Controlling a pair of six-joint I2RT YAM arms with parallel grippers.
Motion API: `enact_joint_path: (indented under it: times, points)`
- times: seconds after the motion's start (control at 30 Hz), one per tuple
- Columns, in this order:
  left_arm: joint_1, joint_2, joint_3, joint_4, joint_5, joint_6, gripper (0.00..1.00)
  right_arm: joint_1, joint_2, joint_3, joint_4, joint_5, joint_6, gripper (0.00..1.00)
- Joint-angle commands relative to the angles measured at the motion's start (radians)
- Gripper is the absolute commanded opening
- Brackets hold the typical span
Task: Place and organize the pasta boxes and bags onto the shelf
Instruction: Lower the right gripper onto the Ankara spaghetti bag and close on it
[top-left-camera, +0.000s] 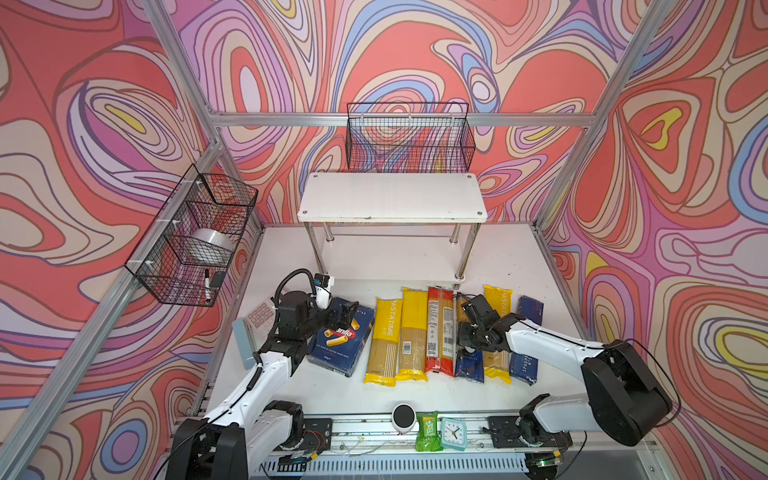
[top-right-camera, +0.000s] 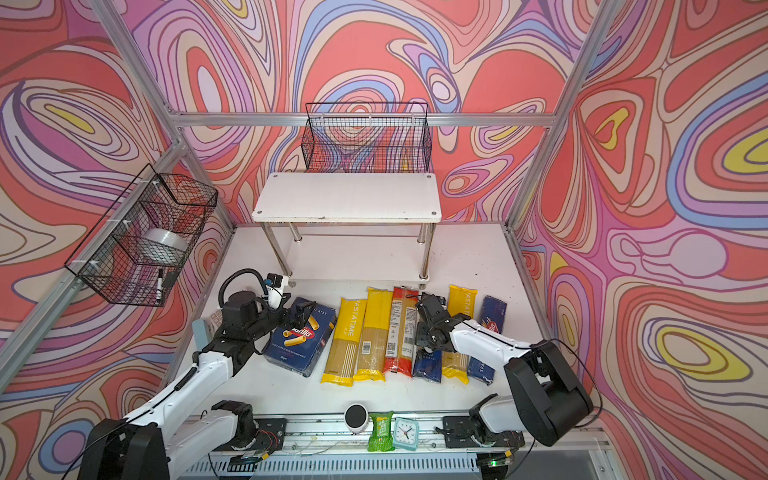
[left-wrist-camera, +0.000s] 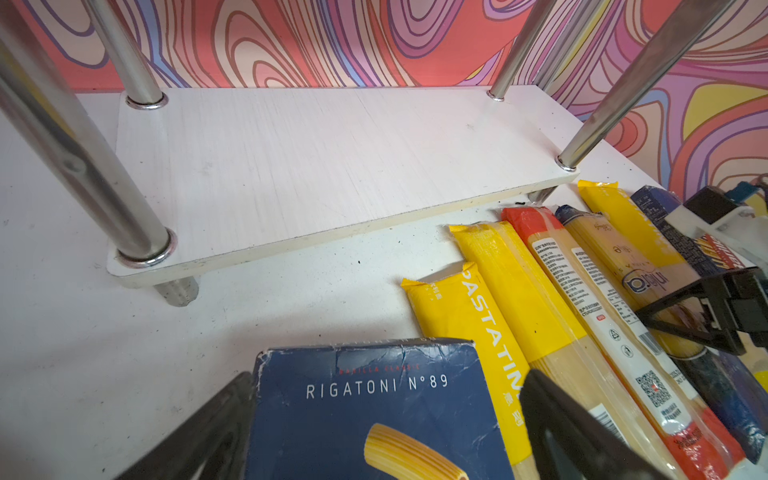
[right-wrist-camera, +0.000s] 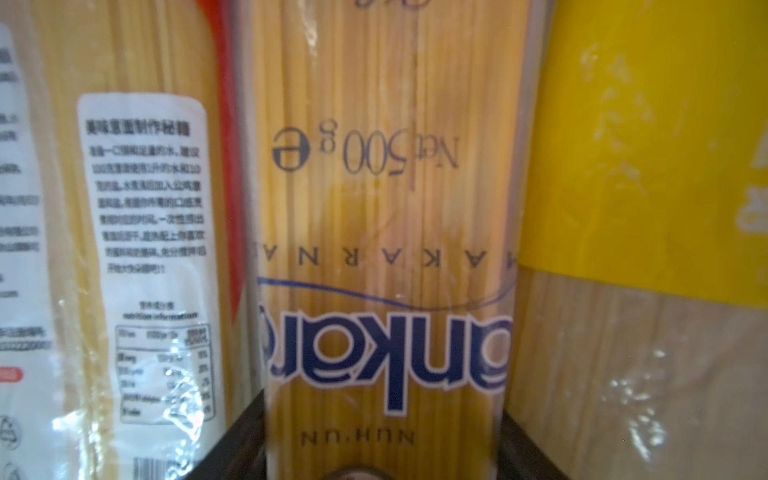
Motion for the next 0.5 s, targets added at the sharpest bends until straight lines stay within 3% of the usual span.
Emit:
enact_joint_path:
  times: [0.0, 0.23, 0.47]
  points:
    - [-0.001, 0.018, 0.013, 0.001, 0.014, 0.015, 1.0, 0.007, 0.052, 0.001, -0.028, 0.003, 0.011, 0.65]
    - [-0.001, 0.012, 0.009, 0.003, 0.017, 0.016, 1.0, 0.037, 0.132, 0.037, -0.024, 0.016, 0.023, 0.59]
    - [-0.002, 0.018, 0.012, 0.0, 0.025, 0.02, 1.0, 0.06, 0.074, 0.024, -0.029, 0.025, 0.052, 0.45]
